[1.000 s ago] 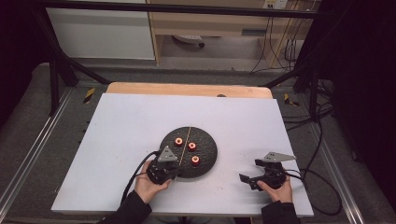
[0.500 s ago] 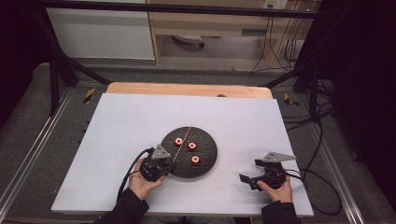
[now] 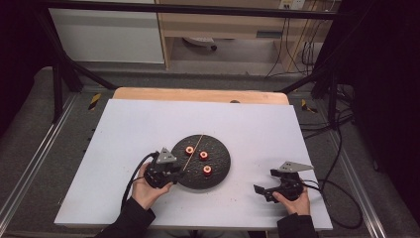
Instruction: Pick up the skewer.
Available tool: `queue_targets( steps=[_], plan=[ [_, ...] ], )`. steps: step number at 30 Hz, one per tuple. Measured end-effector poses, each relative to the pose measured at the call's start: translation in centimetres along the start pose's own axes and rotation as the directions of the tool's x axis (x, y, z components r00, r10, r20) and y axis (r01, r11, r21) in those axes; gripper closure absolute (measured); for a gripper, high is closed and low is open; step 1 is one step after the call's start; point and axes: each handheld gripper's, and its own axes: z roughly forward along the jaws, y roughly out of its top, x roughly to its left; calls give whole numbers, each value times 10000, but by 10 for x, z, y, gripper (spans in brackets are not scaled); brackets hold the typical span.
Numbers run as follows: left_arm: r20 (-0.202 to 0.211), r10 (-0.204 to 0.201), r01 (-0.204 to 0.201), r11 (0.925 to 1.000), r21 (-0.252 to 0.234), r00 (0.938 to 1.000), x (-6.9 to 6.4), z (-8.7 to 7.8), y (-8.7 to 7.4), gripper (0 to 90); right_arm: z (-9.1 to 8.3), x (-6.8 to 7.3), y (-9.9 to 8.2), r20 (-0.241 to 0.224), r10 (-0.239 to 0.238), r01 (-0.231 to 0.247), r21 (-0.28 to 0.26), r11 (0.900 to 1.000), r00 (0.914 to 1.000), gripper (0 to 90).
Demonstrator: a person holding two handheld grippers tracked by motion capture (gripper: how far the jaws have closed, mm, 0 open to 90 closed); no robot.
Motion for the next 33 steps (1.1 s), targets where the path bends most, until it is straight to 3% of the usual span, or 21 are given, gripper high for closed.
queue_targets(
  steps=[3,6,9,14,21,33],
  plan=[
    [-131,-45,48,9998,199,9999,2,1,4,572,0,0,0,-10,4,-4,-15,10000,10000,10],
    [-274,28,-5,9967,813,9996,3,8,8,481,0,0,0,-12,16,-16,-46,10000,10000,10],
    [-401,68,-22,9933,1152,9992,3,13,10,457,0,0,0,-30,25,-26,-36,10000,10000,10],
    [-583,-223,318,9855,1668,9980,3,21,16,507,0,0,0,-45,24,-25,-63,10000,10000,10],
    [-833,-224,392,9778,2060,9963,3,27,24,586,0,0,0,-67,19,-20,-85,10000,10000,10],
    [-1074,-224,469,9717,2317,9940,-1,37,30,716,0,0,1,-110,28,-29,-96,9999,9999,10]
  ],
)
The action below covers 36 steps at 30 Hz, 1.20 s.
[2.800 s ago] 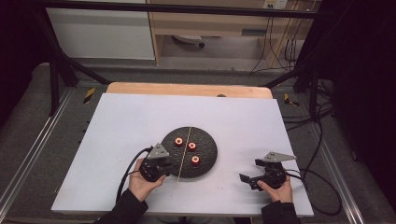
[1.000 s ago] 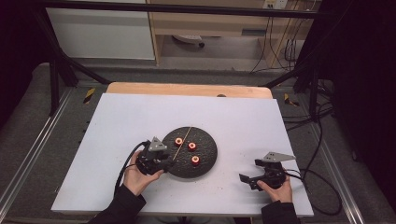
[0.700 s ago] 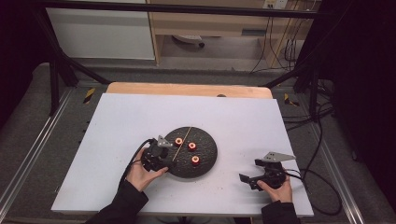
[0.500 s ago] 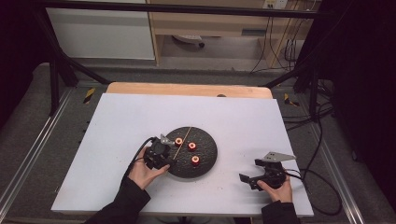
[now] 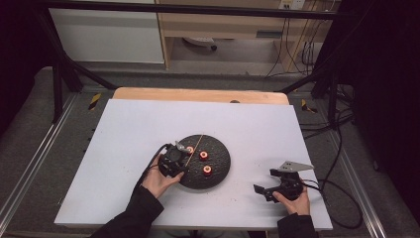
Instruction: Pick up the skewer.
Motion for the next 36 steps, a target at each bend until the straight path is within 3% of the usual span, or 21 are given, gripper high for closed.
queue_targets(
  steps=[19,28,36],
  plan=[
    [-333,-626,643,9964,552,9975,-4,3,3,856,-1,1,0,-60,109,-109,-32,9999,9999,10],
    [-294,-780,788,9965,281,9965,-5,2,1,881,-1,1,0,-57,104,-104,-35,9999,9999,10],
    [-127,-644,641,9978,-183,9978,-2,-8,-4,884,-1,0,0,-28,60,-60,-10,10000,10000,10]
  ],
)
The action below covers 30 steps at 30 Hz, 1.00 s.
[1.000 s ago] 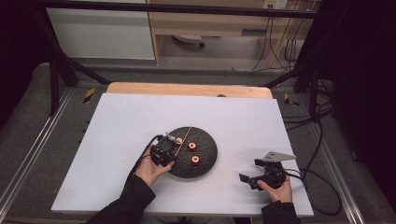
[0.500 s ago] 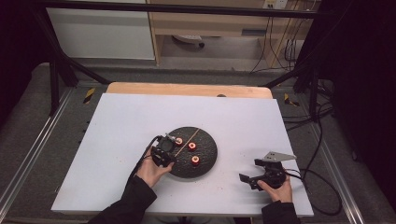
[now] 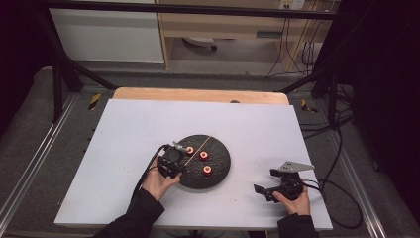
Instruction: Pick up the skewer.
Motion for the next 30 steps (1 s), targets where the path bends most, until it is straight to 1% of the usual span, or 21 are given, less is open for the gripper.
queue_targets(
  steps=[7,8,10,11,12,13,17,18,19,20,21,22,28,29,30],
  plan=[
    [476,176,-143,9975,-695,9987,8,-13,-11,884,0,0,0,6,39,-39,4,10000,10000,9],
    [547,258,-214,9966,-795,9982,10,-15,-13,884,0,0,0,7,26,-26,12,10000,10000,9],
    [770,275,-197,9948,-997,9966,13,-19,-18,884,0,0,0,14,2,-2,31,10000,10000,9],
    [906,349,-247,9935,-1113,9953,15,-22,-20,884,0,0,0,24,7,-7,41,10000,10000,9],
    [906,349,-247,9935,-1113,9953,15,-22,-20,885,0,0,0,24,10,-10,45,10000,10000,9],
    [1161,362,-199,9902,-1386,9926,19,-25,-25,884,0,0,0,29,9,-9,48,10000,10000,9],
    [1377,466,-199,9817,-1895,9894,28,-32,-37,885,0,0,0,42,-3,2,57,10000,10000,9],
    [1377,466,-199,9817,-1895,9894,28,-32,-37,884,1,0,0,52,4,-4,50,10000,10000,9],
    [1462,493,-169,9765,-2150,9880,32,-35,-43,884,1,0,0,53,-2,2,50,10000,10000,9],
    [1462,493,-169,9765,-2150,9880,32,-35,-43,884,1,0,0,53,-2,2,50,10000,10000,9],
    [1546,521,-139,9710,-2385,9866,36,-39,-51,884,1,0,0,48,38,-38,42,10000,10000,9],
    [1554,508,-102,9677,-2519,9865,38,-40,-54,884,0,0,0,46,35,-35,46,10000,10000,9],
    [1723,494,69,9502,-3117,9838,51,-49,-77,884,1,0,0,94,40,-41,49,10000,9999,6],
    [1767,520,74,9475,-3196,9829,52,-50,-80,884,1,0,0,87,87,-88,61,9999,9999,6],
    [1767,520,74,9475,-3196,9829,52,-50,-80,884,1,0,0,102,101,-101,42,9999,9999,6]
  ],
)
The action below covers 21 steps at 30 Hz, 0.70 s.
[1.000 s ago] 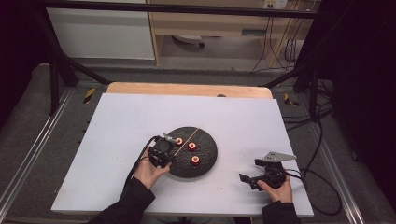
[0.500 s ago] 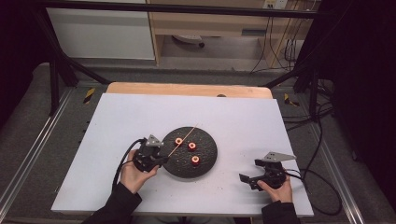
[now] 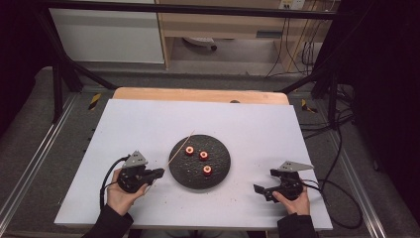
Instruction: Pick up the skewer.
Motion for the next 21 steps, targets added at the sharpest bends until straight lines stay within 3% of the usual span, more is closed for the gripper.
queue_targets(
  steps=[9,21],
  plan=[
    [144,252,-244,9984,-519,9996,7,-15,-19,884,1,5,9,65,-45,46,-124,9999,10000,5],
    [134,307,-296,9970,-711,9994,10,-27,-35,884,16,32,40,-136,-473,471,-177,9987,9988,4]
  ],
)
